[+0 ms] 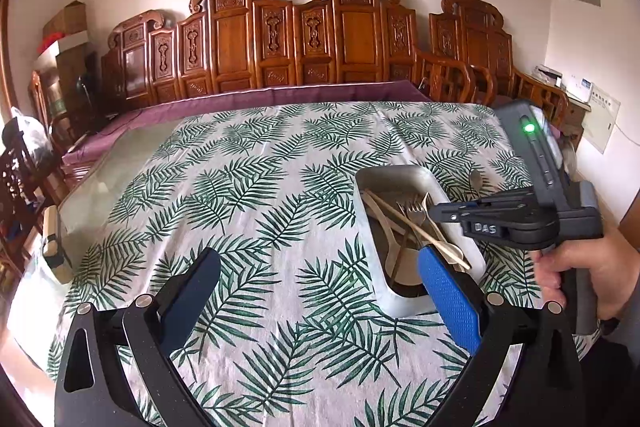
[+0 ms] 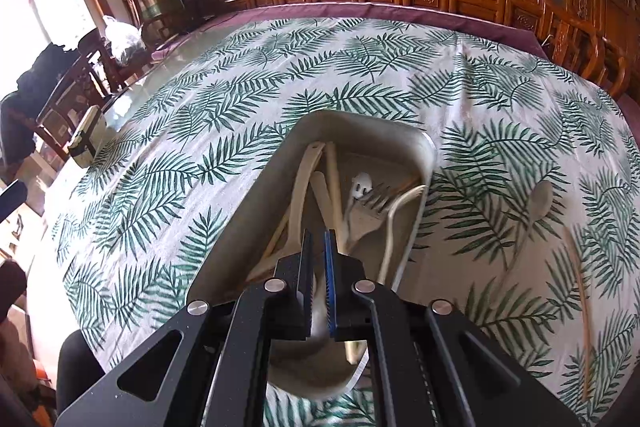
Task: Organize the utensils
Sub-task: 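Lower the chopstick into the grey tray and open the right tool, then grasp another wooden chopstick with the right tool while the left tool reaches toward a metal spoon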
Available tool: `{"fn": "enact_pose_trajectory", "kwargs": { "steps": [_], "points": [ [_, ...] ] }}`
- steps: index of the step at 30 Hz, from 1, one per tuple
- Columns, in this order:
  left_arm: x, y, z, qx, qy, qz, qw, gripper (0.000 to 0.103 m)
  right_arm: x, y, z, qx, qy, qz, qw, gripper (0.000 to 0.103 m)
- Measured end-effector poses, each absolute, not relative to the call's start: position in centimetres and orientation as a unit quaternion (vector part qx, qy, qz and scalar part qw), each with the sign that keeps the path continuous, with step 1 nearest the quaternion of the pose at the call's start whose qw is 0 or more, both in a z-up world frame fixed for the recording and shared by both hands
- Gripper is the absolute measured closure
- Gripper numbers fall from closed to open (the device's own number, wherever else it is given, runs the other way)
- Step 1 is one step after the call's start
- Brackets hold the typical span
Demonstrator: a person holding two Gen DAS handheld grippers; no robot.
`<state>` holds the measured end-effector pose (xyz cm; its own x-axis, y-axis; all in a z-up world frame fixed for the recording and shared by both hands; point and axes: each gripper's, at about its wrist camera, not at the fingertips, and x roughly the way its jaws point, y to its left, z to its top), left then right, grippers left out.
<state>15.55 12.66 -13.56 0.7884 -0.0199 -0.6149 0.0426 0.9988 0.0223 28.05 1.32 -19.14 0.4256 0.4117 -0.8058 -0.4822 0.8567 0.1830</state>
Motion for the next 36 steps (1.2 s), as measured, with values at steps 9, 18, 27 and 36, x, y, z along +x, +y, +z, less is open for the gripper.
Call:
{"fn": "enact_pose_trajectory", "kwargs": {
  "steps": [9, 18, 27, 36],
  "points": [
    [15.3, 10.7, -14.0, 0.035, 0.329, -0.03, 0.943, 0.008, 25.9, -5.1, -17.9, -0.059, 0.448, 0.26, 0.853, 0.095],
    [15.6, 7.0, -15.0, 0.055, 0.341, -0.058, 0.937, 0.008, 25.3, -12.4, -17.8, -0.049, 0.442, 0.232, 0.865, 0.043],
    [17.9, 1.8, -14.7, 0.066, 0.354, -0.099, 0.927, 0.008, 26.3, -18.5, -19.1, -0.058, 0.467, 0.198, 0.86, 0.029],
    [21.8, -3.5, -15.5, 0.071, 0.38, -0.149, 0.91, 0.008, 29.2, -21.5, -23.3, -0.087, 0.518, 0.198, 0.827, 0.076]
  ]
}}
